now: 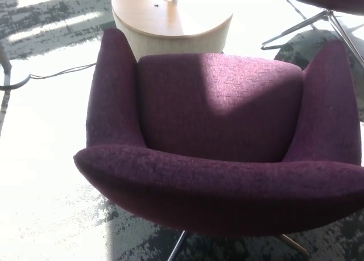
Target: The robot stands in front of a sofa and uses its left hand to push the left side of the sofa
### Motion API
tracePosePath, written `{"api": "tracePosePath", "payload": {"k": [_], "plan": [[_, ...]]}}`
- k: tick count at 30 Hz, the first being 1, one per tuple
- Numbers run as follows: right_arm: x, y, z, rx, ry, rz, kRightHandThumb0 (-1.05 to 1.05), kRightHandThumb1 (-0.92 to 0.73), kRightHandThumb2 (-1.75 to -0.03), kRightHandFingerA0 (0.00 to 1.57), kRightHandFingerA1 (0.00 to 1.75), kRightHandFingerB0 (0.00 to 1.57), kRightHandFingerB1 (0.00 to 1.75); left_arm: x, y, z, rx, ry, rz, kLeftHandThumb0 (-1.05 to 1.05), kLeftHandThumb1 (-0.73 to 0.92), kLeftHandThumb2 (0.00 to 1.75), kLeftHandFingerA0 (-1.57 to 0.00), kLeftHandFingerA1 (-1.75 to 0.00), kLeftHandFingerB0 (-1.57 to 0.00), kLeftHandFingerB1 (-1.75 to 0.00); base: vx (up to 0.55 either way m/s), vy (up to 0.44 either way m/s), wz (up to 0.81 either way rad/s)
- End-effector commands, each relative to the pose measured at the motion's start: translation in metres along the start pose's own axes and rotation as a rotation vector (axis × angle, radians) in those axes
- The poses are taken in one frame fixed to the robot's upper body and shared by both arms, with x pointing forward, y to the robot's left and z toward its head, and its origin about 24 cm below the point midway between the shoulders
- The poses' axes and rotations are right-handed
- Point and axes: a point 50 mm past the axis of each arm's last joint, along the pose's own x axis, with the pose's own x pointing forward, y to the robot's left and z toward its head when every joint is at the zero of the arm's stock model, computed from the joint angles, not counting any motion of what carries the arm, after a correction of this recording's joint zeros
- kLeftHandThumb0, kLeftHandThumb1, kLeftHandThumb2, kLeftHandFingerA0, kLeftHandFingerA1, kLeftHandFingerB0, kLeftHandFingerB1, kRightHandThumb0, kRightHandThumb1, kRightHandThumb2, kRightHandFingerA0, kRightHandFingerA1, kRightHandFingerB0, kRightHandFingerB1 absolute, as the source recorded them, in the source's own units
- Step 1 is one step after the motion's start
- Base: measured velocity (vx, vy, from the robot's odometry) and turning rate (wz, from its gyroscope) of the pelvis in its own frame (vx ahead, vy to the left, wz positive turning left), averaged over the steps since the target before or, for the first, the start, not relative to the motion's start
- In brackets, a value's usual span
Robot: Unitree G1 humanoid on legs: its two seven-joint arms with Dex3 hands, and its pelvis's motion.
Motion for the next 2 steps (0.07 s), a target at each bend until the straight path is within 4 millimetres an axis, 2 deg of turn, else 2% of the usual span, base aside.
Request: {"api": "tracePosePath", "payload": {"k": [1,2], "plan": [[-0.0001,-0.0056,0.0025,-0.017,-0.014,-0.023,-0.69,-0.74,-0.63,0.41,0.41,0.35,0.32,-0.0008,0.0077,0.0038,0.049,-0.017,0.020,-1.05,0.92,0.70,-0.25,-0.68,-0.15,-0.54,0.00,0.000,0.00],[-0.0001,-0.0056,0.0025,-0.017,-0.014,-0.023,-0.69,-0.74,-0.63,0.41,0.41,0.35,0.32,-0.0008,0.0077,0.0038,0.049,-0.017,0.020,-1.05,0.92,0.70,-0.25,-0.68,-0.15,-0.54,0.00,0.000,0.00]]}}
